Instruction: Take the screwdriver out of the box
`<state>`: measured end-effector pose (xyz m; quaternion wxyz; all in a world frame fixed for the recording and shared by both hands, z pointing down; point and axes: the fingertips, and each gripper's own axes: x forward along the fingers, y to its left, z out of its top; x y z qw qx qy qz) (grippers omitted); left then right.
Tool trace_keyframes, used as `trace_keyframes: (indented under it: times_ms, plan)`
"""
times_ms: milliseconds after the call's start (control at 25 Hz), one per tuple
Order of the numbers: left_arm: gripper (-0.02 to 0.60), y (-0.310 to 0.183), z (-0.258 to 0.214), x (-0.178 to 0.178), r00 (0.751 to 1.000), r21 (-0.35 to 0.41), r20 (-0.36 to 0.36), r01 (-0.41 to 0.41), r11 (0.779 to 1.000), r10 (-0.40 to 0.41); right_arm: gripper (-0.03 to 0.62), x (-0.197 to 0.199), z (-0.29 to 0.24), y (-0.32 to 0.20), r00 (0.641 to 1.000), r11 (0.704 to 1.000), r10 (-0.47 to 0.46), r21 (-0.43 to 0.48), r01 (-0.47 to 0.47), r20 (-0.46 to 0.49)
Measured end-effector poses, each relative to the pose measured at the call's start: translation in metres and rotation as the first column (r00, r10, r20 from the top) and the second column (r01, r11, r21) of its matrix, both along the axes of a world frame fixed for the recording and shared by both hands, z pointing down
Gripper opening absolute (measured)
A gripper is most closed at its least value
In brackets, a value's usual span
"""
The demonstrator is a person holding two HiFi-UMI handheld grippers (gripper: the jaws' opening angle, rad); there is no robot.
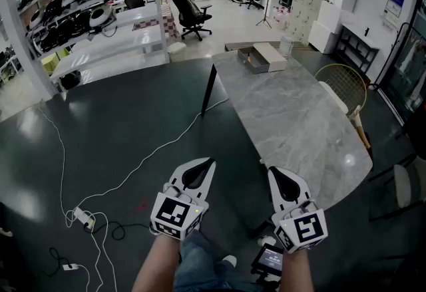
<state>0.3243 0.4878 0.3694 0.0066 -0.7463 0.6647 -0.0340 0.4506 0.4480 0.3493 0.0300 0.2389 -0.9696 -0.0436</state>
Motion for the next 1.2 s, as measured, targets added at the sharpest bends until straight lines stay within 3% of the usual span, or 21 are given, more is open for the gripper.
trace_keyframes:
  times_ms: [320,680,880,1200]
  plan:
    - [0.012,-0.007,-0.020,-0.027,0.999,0.045,0.034,-0.012,0.999,0.010,0.025,-0.032,-0.009,-0.005,1.000,0.999,0.021,0.030,-0.021,-0.001]
    - [0.012,-0.062,-0.037,-0.112,1.000,0.088,0.022,-0.023,0.996,0.021,0.025,-0.104,-0.028,-0.055,0.998,0.995,0.066,0.074,-0.067,0.013]
    - [0.011,-0.092,-0.046,-0.159,0.997,0.096,0.047,-0.069,0.993,0.065,0.025,-0.149,-0.039,-0.088,0.991,0.993,0.099,0.048,-0.104,0.089]
    - [0.012,-0.124,-0.046,-0.232,0.996,0.088,0.048,-0.077,0.993,0.073,0.025,-0.204,-0.040,-0.119,0.989,0.989,0.133,0.063,-0.137,0.061]
